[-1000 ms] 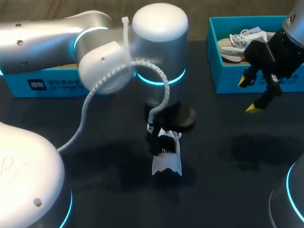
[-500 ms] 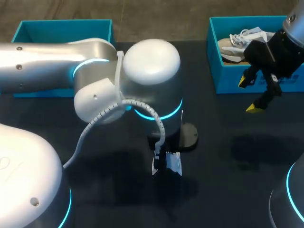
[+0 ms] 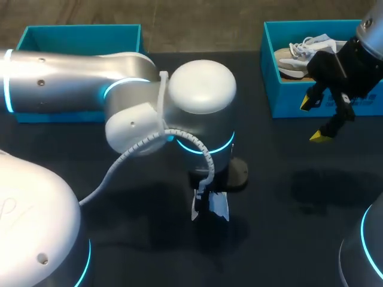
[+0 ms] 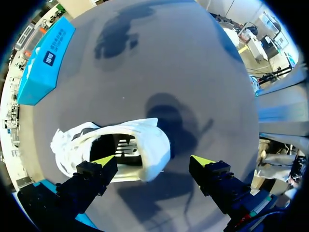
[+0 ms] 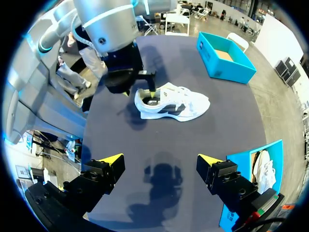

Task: Take the shoe out of the shoebox, open the shoe tongue, remove and reinsert the insole, then place the shoe into the shoebox

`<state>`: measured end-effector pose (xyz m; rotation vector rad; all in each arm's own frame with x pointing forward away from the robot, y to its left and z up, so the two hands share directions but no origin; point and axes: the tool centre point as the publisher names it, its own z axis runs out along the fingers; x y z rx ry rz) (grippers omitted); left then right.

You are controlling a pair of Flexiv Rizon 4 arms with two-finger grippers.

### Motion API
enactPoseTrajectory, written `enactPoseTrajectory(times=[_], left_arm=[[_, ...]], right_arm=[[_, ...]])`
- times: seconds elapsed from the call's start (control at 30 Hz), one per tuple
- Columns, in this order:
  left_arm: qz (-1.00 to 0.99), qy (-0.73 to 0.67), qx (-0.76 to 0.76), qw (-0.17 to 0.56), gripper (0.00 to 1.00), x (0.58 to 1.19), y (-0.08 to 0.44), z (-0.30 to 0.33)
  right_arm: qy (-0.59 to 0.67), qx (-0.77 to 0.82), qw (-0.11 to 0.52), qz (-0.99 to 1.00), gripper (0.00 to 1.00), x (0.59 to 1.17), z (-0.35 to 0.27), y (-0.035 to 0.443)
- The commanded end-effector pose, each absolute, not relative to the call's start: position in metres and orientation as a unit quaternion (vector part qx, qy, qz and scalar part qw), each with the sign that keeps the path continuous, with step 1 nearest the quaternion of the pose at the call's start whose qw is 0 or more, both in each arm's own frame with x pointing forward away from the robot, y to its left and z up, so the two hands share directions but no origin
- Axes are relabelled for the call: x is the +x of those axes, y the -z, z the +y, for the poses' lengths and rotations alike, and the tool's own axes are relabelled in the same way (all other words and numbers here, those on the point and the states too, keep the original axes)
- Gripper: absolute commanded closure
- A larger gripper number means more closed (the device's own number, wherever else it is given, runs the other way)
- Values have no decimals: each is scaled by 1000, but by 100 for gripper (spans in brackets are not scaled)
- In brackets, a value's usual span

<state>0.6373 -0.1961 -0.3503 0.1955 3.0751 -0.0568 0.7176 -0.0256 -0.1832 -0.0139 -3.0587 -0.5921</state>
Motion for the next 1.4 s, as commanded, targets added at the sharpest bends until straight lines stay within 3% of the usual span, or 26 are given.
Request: enactPoseTrajectory(times=[0.03, 0.6, 0.63, 0.73, 0.77, 0.8, 0.83, 1.1, 1.4], left_arm=[[998, 9, 60, 16, 0, 641, 372, -212], [998, 3, 59, -2, 3, 631, 404, -208], [998, 1, 56, -4, 9, 631, 405, -209], [999, -3, 49, -9, 64, 630, 406, -211], [999, -1, 47, -10, 78, 630, 405, -212], [999, 2, 46, -12, 84, 629, 404, -211], [999, 1, 42, -14, 100, 629, 403, -211], [999, -24, 42, -23, 100, 623, 392, -208], [999, -19, 37, -18, 100, 623, 340, -187]], right_arm=[[188, -5, 13, -982, 0, 718, -24, 184], [188, -5, 13, -982, 0, 718, -24, 184], [188, -5, 13, -982, 0, 718, -24, 184], [188, -5, 13, -982, 0, 718, -24, 184], [188, -5, 13, -982, 0, 718, -24, 184], [188, -5, 13, -982, 0, 718, -24, 184], [188, -5, 13, -982, 0, 718, -24, 184], [188, -5, 13, -982, 0, 718, -24, 184], [188, -5, 13, -982, 0, 718, -24, 184]])
